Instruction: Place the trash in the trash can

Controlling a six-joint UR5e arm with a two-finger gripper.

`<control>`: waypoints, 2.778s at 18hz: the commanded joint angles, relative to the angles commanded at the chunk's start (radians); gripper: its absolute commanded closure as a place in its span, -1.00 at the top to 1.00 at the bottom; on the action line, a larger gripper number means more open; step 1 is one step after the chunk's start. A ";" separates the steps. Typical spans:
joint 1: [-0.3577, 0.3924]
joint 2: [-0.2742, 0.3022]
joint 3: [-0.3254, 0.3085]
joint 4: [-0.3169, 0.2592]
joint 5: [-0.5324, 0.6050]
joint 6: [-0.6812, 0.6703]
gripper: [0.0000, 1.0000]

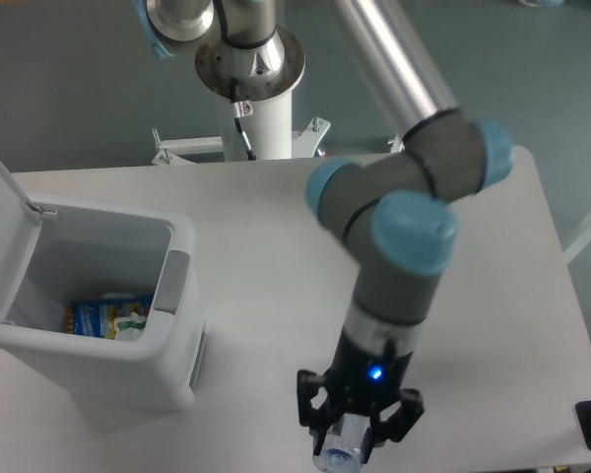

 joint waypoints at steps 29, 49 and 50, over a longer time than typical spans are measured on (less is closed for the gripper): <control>-0.158 0.260 -0.308 0.034 -0.372 0.195 1.00; 0.221 0.210 -0.457 0.025 0.299 0.530 1.00; 0.220 0.212 -0.460 0.018 0.353 0.565 1.00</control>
